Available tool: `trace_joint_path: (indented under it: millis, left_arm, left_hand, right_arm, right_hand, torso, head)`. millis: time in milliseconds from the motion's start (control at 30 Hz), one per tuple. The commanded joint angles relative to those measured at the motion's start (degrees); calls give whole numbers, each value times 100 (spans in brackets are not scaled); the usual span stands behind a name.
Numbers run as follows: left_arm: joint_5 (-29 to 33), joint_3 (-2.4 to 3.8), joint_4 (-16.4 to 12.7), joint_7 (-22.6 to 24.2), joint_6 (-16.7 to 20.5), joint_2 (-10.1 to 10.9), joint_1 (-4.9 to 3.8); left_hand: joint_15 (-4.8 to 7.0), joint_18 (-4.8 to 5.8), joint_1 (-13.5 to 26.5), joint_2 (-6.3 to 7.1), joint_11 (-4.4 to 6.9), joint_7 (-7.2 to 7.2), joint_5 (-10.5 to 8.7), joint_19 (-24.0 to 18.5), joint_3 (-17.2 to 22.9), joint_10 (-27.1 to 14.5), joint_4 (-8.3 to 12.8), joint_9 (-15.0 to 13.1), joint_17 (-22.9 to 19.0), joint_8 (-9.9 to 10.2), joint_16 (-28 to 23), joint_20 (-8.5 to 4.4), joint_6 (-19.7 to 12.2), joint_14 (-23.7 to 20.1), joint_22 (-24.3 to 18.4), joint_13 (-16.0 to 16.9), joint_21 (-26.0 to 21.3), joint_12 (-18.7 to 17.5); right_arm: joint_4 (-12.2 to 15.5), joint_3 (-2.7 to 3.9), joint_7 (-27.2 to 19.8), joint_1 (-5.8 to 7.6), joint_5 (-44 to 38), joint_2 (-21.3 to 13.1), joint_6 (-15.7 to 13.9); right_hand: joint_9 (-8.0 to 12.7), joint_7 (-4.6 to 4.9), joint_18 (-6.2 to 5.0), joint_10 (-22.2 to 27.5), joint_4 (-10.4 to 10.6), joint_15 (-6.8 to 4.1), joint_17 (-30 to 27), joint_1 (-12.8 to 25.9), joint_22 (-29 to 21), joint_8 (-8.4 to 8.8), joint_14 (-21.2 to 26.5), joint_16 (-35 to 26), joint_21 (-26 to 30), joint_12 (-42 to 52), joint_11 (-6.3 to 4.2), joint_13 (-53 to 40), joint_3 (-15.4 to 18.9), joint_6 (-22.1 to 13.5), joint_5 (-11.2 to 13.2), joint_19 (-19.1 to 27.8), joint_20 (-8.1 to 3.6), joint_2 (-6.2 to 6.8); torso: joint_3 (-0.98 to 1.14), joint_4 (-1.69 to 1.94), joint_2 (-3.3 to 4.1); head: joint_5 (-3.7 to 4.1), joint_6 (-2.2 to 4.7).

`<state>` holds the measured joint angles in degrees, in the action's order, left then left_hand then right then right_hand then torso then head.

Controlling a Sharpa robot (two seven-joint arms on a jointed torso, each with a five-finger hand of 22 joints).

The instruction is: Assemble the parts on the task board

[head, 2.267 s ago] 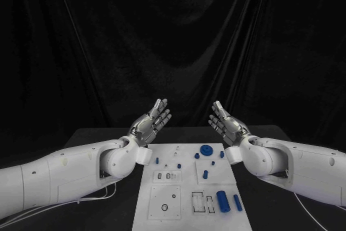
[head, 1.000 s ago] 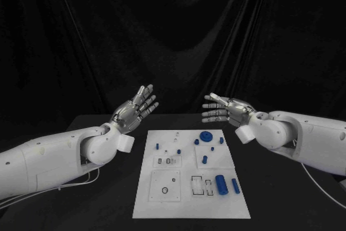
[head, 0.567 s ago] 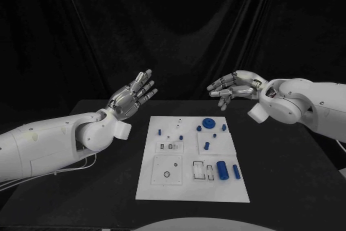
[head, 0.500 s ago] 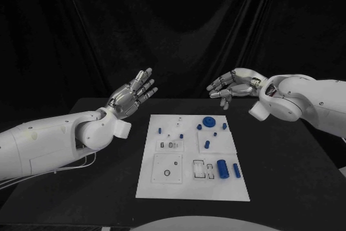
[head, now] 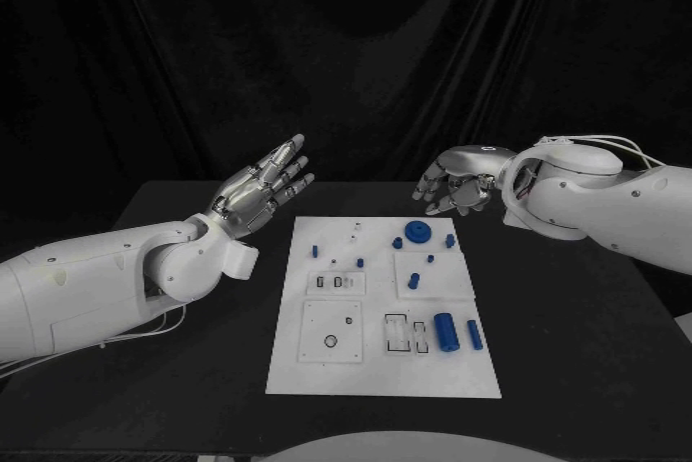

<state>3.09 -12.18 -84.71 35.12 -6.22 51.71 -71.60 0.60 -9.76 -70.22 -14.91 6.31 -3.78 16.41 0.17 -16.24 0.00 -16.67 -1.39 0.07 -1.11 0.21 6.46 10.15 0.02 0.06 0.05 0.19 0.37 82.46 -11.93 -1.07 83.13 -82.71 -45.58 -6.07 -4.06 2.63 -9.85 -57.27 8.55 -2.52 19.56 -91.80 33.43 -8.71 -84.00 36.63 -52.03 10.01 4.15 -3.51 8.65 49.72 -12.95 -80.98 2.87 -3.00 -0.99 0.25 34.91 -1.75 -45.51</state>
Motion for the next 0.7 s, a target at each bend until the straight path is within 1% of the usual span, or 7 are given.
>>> trace_joint_path:
  millis: [33,200,300,467,533,567,700]
  left_arm:
    - [-143,6,-4,161,-88,3,-22]
    - [-147,6,-13,165,-80,31,-23]
    - [-148,6,-82,199,-53,106,-23]
    - [-149,6,-215,261,34,238,-24]
    - [-149,6,-257,278,52,282,-24]
    - [-149,6,-272,282,56,298,-24]
    - [-149,6,-328,298,78,357,-24]
  left_hand:
    - [-43,-47,-58,9,-41,-15,31,-17,33,0,2,-8,-7,-37,-21,37,44,-2,-6,-5,-19,-37]
    - [-46,-47,-130,-12,-61,9,155,-17,61,0,3,-9,-7,-39,-21,29,63,-2,-6,-5,-19,-37]
    - [-44,-46,-158,-15,-68,20,206,-17,70,0,2,-10,-7,-41,-21,27,76,-2,-6,-5,-19,-37]
    - [27,-47,-241,-4,-93,35,287,-17,87,0,3,-14,-7,-45,-21,-15,109,-2,-6,-5,-19,-37]
    - [40,-47,-263,-2,-83,5,305,-17,91,0,2,-10,-7,-40,-21,-31,86,-2,-6,-5,-19,-37]
    - [47,-48,-310,-4,-76,-111,346,-17,103,0,0,-8,-7,-37,-21,-48,71,-2,-6,-5,-19,-37]
    - [47,-48,-318,-5,-79,-131,352,-17,104,0,-1,-6,-7,-35,-21,-51,57,-2,-6,-5,-19,-37]
  right_arm:
    - [61,6,437,18,-1346,-26,-336]
    - [82,6,465,15,-1526,-23,-494]
    - [78,6,428,5,-1578,-8,-588]
    - [95,5,341,-41,-1605,-25,-753]
    - [101,5,299,-68,-1610,-37,-814]
    - [104,5,282,-82,-1612,-42,-836]
    - [98,5,217,-144,-1616,-53,-898]
  right_hand:
    - [-9,1,113,-66,61,-35,49,29,108,37,-97,94,-91,-70,1,-11,-85,49,65,41,-14,92]
    - [-11,20,139,-171,160,-25,110,99,350,92,-72,221,-275,-124,5,-17,-194,77,107,55,-3,157]
    - [-17,56,159,-231,193,-7,162,78,543,123,-50,332,-426,-179,11,-14,-319,121,60,62,13,206]
    - [-19,114,171,-306,237,4,214,50,711,155,-20,446,-558,-234,11,-13,-464,175,-16,80,23,260]
    - [-21,142,169,-322,252,9,224,45,722,159,-2,469,-568,-252,12,-12,-504,199,-25,96,29,282]
    - [-20,146,170,-321,255,8,226,46,728,162,1,472,-572,-257,13,-12,-509,200,-24,98,29,288]
    - [0,166,175,-313,299,21,241,79,791,213,25,511,-618,-305,22,-11,-559,167,30,118,40,342]
  torso:
    - [-24,29,66]
    - [-56,48,191]
    - [-76,86,239]
    - [-80,108,285]
    - [-85,119,324]
    - [-86,121,331]
    - [-84,151,368]
  head:
    - [17,-41]
    - [34,4]
    - [77,4]
    - [137,-30]
    - [156,-20]
    - [159,-15]
    - [185,0]
